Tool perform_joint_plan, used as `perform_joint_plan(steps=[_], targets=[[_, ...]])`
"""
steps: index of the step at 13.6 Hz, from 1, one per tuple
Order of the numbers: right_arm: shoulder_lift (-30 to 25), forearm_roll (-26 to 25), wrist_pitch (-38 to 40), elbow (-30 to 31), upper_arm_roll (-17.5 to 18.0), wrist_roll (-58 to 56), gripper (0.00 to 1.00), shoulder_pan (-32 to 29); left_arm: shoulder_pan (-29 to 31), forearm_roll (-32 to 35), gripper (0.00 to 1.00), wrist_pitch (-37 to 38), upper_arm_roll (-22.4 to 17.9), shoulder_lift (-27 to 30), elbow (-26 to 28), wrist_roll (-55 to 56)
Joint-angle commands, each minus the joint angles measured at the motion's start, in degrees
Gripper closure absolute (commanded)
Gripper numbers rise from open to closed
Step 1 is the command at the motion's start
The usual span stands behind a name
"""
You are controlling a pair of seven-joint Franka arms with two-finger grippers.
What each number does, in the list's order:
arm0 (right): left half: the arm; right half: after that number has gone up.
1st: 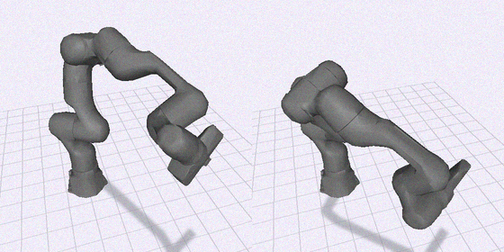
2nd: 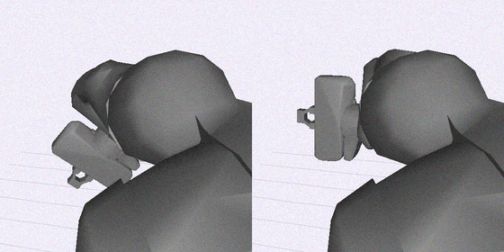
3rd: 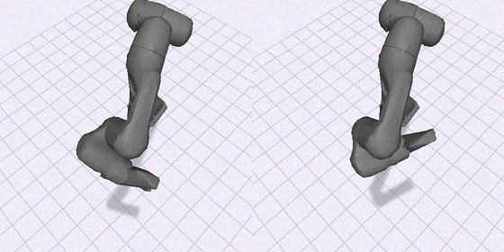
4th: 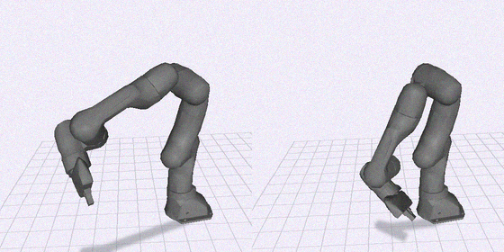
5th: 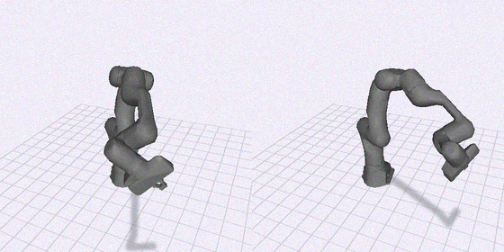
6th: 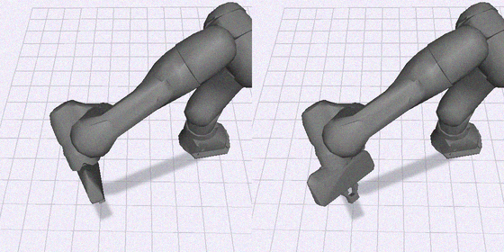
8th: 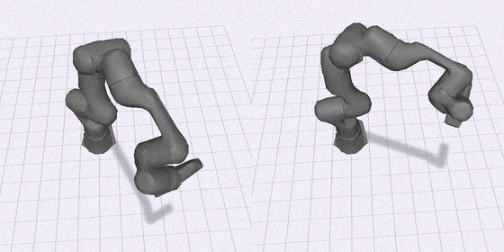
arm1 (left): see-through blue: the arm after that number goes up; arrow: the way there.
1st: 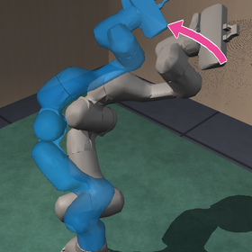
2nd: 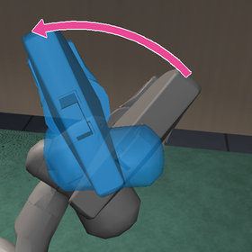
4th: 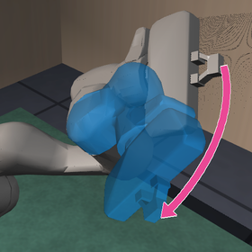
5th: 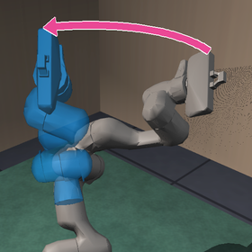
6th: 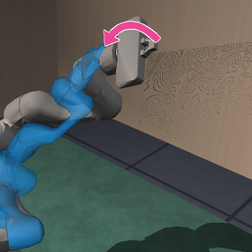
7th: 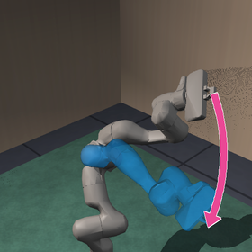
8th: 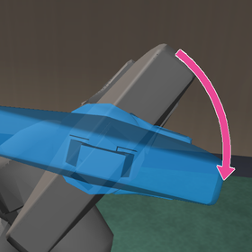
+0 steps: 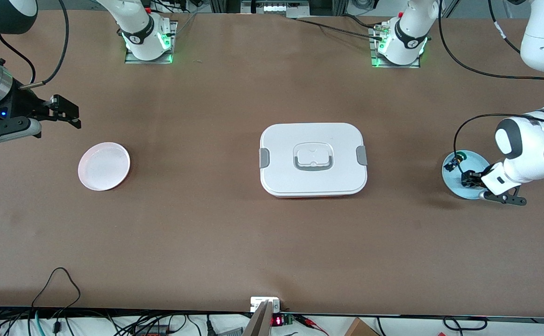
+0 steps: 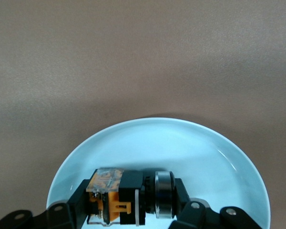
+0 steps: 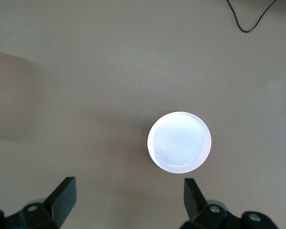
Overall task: Transfer orange switch to right arm and place
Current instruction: 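Lift the switch with the left gripper while the right gripper rises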
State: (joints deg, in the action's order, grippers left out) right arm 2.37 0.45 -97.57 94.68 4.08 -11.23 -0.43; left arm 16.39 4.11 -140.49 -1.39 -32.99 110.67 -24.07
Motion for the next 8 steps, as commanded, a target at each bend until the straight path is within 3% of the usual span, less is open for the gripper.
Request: perform_joint_plan(steps=[1, 3, 5, 8], targets=[[-0.2, 0.8, 0.1, -0.4, 0.4, -0.2, 0.0, -0.5, 0.2, 0.2, 0.66, 0.0, 0.6, 2.0, 0.9, -1.2], [-0.2, 0.8, 0.1, -0.4, 0.5, -0.3, 0.0, -0.5, 0.0, 0.3, 0.67, 2.7, 0.9, 5.1, -0.4, -1.2], [-0.2, 0.4, 0.0, -0.4, 0.4, -0.5, 0.0, -0.5, 0.2, 0.3, 0.68, 11.6, 3.4, 7.0, -4.3, -3.1], [-0.2, 0.0, -0.3, -0.4, 0.5, -0.2, 0.0, -0.5, 0.5, -0.3, 0.68, 29.6, 8.1, 6.9, -16.2, -4.3]])
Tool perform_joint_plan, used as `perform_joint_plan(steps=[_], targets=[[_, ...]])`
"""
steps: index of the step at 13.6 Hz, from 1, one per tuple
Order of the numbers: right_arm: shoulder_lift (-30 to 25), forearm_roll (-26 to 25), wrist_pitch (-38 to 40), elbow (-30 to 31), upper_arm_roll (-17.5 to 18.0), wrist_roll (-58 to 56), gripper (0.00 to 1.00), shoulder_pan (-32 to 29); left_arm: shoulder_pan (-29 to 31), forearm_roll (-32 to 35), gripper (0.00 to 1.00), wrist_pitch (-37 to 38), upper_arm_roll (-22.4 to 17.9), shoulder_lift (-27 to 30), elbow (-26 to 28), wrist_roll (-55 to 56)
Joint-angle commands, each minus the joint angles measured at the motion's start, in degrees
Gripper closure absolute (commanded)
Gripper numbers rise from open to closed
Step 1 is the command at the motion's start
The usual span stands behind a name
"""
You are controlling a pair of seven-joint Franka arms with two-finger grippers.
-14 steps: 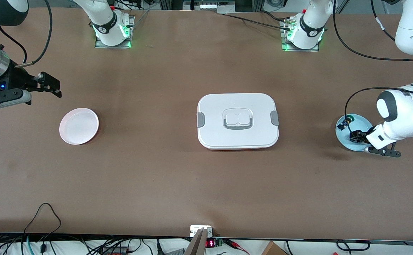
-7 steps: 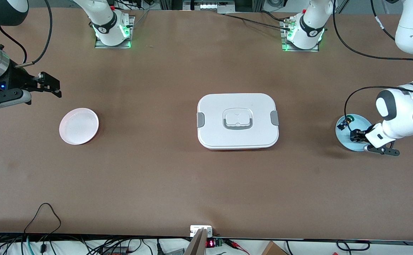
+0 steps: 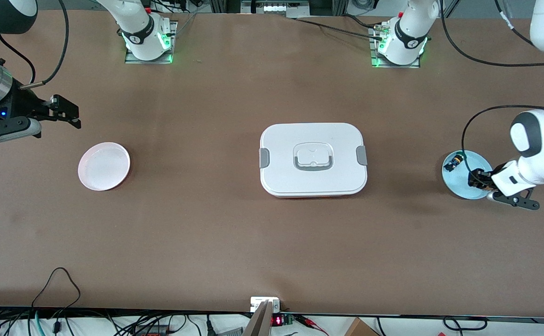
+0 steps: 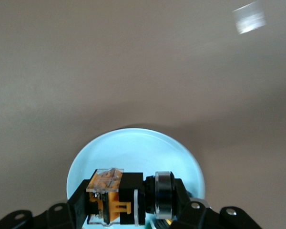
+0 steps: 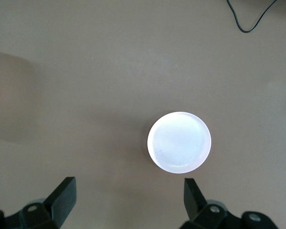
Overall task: Transfer orange switch to right arm and place
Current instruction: 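Lift the switch with the left gripper while the right gripper rises, then carry the switch over the box while the right gripper approaches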
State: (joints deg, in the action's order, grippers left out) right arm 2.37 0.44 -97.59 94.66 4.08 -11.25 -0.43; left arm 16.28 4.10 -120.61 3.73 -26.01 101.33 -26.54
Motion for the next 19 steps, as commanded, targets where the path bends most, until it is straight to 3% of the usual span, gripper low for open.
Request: perform_joint_plan(steps=[1, 3, 6, 9, 12, 14, 17, 19], targets=[[-0.1, 0.1, -0.8, -0.4, 0.5, -0.3, 0.0, -0.5, 0.8, -3.6, 0.69, 14.0, 4.4, -0.1, -9.5, -2.2], [0.4, 0.9, -0.8, -0.5, 0.5, 0.3, 0.0, -0.5, 0.5, -10.9, 0.71, 19.2, 5.8, 0.0, -12.3, -3.6], [1.5, 0.3, -0.2, -2.9, 0.9, -0.6, 0.0, 0.0, 0.9, -19.5, 0.79, 25.8, 12.6, 0.3, -14.6, -10.4], [2.4, 0.3, 1.1, -2.8, 1.0, -0.8, 0.0, 0.9, 1.4, -39.0, 0.78, 26.7, 15.1, 0.2, -14.0, -18.7], [3.1, 1.7, 4.3, -2.8, 1.0, -6.1, 0.0, 1.8, 0.6, -54.0, 0.79, 26.1, 18.6, -0.4, -12.7, -29.2], [5.0, 16.7, 10.3, -2.7, 0.5, -9.0, 0.0, 1.0, 0.4, -61.0, 0.8, 24.6, 22.2, -1.1, -12.0, -37.8], [10.0, 29.4, 13.0, -2.7, 0.4, -8.8, 0.0, 0.3, -0.3, -69.4, 0.82, 19.2, 26.8, -2.3, -10.4, -52.2], [14.0, 41.4, 12.8, -2.3, 0.5, -7.4, 0.0, 0.3, -1.2, -76.0, 0.84, 14.1, 29.1, -2.1, -8.2, -60.3]])
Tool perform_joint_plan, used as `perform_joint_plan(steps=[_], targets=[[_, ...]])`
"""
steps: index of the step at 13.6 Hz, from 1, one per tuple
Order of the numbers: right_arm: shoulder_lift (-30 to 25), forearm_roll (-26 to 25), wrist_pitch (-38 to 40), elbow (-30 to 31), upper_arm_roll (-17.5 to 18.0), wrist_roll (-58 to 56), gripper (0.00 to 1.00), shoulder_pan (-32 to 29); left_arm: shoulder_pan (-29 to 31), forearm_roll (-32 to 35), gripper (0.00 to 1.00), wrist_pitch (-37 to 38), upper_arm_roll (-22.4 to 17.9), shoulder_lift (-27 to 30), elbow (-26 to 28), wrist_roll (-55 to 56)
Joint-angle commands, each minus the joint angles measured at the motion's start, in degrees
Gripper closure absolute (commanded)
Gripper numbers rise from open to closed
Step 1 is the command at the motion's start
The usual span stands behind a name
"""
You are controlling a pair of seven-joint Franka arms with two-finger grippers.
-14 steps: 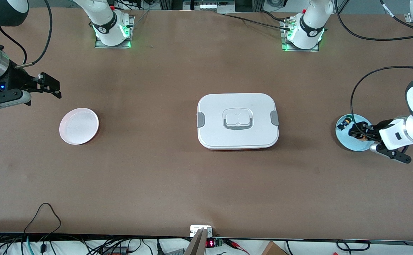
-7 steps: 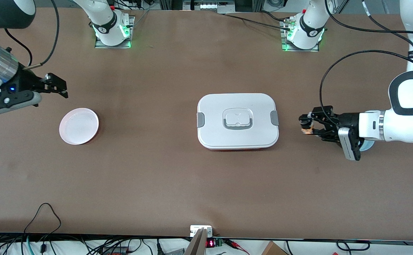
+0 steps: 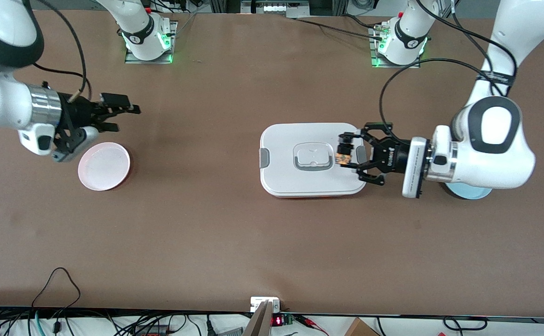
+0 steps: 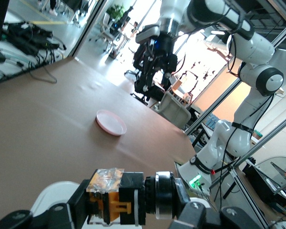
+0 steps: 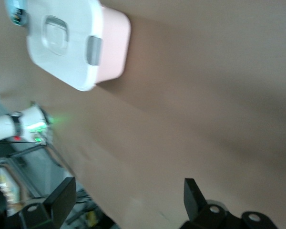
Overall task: Transfer orange switch to right arm and place
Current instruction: 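Carry the switch over the box while the right gripper approaches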
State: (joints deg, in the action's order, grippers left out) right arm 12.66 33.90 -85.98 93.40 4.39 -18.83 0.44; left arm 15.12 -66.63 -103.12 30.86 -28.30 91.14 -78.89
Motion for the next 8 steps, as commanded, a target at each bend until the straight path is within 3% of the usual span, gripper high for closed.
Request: perform_joint_plan(steps=[1, 3, 8], targets=[[5.2, 14.2, 1.1, -0.5, 0.2, 0.8, 0.0, -0.2, -0.2, -8.1, 0.84, -5.7, 3.8, 0.2, 2.5, -11.9], [7.5, 26.9, -0.8, 1.9, 0.4, 2.0, 0.0, 0.9, -0.5, -12.2, 0.85, -11.5, 6.6, 0.1, 3.2, -18.4], [8.7, 49.7, -13.3, 7.9, 0.4, 3.4, 0.0, 8.7, -3.3, -23.1, 0.85, -22.8, 11.8, 0.1, 7.9, -30.1]])
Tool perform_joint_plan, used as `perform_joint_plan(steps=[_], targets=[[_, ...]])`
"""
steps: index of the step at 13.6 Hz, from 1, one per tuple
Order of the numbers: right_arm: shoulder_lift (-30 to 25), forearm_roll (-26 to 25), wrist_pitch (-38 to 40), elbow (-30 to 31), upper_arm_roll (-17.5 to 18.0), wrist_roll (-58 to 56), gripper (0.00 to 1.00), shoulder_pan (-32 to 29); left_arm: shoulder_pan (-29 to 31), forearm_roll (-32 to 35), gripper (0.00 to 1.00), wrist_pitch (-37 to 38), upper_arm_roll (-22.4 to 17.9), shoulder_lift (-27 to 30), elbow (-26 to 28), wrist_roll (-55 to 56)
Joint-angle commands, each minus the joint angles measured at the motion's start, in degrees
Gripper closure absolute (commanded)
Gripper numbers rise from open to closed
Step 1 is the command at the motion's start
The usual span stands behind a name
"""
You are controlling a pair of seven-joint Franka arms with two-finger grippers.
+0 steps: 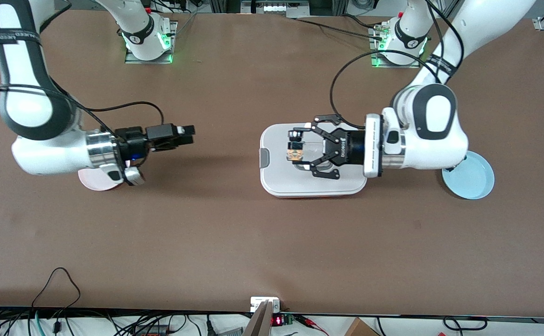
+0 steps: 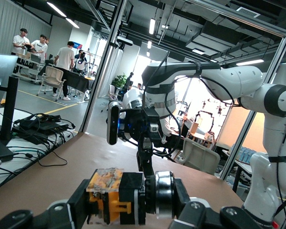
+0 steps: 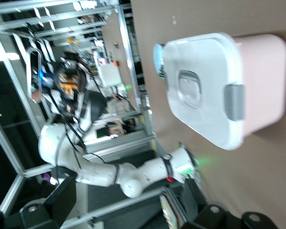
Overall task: Transfer orange switch to right arm and place
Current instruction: 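Carry the switch over the box while the right gripper approaches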
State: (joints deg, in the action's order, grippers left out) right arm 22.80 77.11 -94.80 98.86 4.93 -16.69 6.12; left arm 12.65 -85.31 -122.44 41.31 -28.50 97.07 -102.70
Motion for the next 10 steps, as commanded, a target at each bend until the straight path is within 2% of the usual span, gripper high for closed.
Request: perform_joint_plan(steps=[1, 5, 10], targets=[[-1.4, 8.8, -6.5, 2.6, -0.1, 2.0, 0.0, 4.2, -2.1, -6.9, 0.85, -4.2, 1.4, 0.0, 2.0, -7.8], [-1.4, 17.6, -13.3, 2.8, -0.1, 4.2, 0.0, 8.8, -2.7, -8.7, 0.85, -4.3, 1.4, -0.3, 2.1, -9.0], [-1.4, 23.3, -17.9, 2.5, 0.0, 6.1, 0.0, 12.1, -2.8, -8.7, 0.85, -4.3, 1.4, -0.4, 2.6, -9.0]])
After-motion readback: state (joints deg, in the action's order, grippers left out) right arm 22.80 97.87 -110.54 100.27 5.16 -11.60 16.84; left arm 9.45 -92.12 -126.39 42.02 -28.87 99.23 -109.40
